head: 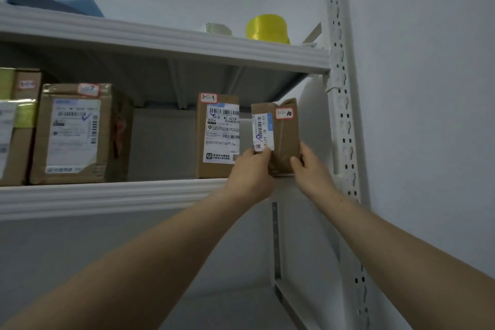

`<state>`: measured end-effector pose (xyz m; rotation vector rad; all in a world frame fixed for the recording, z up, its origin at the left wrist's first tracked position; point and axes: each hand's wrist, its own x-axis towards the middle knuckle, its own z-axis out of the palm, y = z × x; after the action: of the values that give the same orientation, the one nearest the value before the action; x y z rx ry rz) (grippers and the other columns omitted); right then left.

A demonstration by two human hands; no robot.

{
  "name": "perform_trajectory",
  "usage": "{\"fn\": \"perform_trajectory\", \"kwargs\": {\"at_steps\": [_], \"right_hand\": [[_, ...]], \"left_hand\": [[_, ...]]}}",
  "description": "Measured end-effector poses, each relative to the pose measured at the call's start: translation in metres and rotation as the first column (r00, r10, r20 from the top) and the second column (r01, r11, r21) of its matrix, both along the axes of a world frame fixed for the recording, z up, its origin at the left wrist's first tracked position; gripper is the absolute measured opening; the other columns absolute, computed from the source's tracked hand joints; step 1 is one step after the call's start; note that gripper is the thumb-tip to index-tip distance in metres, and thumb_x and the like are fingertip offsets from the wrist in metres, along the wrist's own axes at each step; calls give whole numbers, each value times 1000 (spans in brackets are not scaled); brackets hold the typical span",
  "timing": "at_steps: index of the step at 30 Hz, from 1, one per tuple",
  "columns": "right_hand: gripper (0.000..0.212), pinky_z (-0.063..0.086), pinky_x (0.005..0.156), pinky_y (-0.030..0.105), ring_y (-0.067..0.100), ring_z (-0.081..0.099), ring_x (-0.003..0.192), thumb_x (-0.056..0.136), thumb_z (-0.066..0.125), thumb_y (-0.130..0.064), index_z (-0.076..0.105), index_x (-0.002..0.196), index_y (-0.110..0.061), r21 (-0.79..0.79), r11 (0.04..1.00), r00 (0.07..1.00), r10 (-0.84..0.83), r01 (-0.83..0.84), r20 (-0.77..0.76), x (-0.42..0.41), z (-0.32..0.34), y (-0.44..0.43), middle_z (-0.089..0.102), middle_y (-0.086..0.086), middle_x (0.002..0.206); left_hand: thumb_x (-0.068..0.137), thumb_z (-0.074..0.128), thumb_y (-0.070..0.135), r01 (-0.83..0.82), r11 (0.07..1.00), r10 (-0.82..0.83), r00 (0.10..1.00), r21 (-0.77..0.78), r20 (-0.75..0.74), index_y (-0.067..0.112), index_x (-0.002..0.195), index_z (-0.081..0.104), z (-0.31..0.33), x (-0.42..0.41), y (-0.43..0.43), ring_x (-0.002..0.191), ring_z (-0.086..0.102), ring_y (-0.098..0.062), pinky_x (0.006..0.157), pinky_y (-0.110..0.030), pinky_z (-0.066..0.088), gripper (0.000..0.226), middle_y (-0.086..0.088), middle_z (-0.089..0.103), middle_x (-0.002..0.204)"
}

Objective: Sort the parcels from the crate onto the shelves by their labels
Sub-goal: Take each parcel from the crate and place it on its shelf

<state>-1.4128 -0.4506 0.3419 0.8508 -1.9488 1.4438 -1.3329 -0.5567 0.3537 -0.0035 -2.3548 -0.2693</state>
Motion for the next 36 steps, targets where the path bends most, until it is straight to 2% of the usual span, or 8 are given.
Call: {"fn": "perform_trajectory", "kwargs": {"at_steps": [5,15,19,23,27,30,33,36], "right_hand": [[46,39,104,47,22,53,120,99,40,-25,30,144,-26,172,980,995,-98,102,-30,-25,-5,0,54,-1,133],[34,35,106,46,26,56,113,99,41,-25,41,132,-17,257,949,982,-164,182,-88,-33,-3,-9,62,5,120],[30,34,106,45,25,57,111,99,42,-27,44,128,-17,244,954,984,-166,177,-67,-30,-2,-11,63,3,116],[33,29,109,42,23,54,116,99,42,-35,44,127,-18,239,959,988,-154,154,-18,-24,-2,-13,60,0,122],[44,28,108,43,24,53,116,94,44,-51,45,121,-16,229,962,984,-165,146,67,-24,5,-17,60,0,120],[54,27,108,44,25,51,118,89,48,-59,44,121,-16,209,970,981,-148,120,124,-24,10,-23,59,-1,121],[58,27,108,43,24,51,120,85,54,-60,43,122,-16,209,970,975,-159,126,153,-25,13,-29,58,-2,123],[56,29,105,41,24,52,118,86,56,-56,44,122,-16,223,963,971,-186,149,152,-27,14,-34,59,-1,122]], "left_hand": [[88,48,12,-137,989,138,990,-60,23,9,127,52,-6,-17,9,118,43,-33,104,-37,36,40,-15,42,129],[88,49,24,-317,942,325,943,-108,68,6,131,42,-16,-26,15,131,30,-41,109,-40,27,48,-27,20,147],[88,49,24,-323,943,317,945,-78,-81,9,130,44,-17,-24,15,134,24,-35,110,-39,24,44,-19,17,150],[85,55,24,-332,922,382,863,199,-330,17,140,27,-9,-16,1,141,7,-31,114,-43,11,62,-12,9,151],[77,71,34,-323,819,466,857,475,-221,12,148,-7,8,-8,-24,145,-8,-32,115,-45,-7,107,-21,-6,155],[72,77,34,-293,750,417,905,593,-80,8,147,-17,14,-7,-39,146,7,-31,116,-47,-7,123,-20,15,155],[74,76,34,-236,742,352,934,627,-65,6,147,-17,14,-10,-46,141,28,-26,116,-50,-4,121,-6,44,144],[75,76,35,-223,753,334,940,619,-67,4,148,-8,14,-13,-48,137,35,-25,117,-50,3,115,-2,51,138]]}}
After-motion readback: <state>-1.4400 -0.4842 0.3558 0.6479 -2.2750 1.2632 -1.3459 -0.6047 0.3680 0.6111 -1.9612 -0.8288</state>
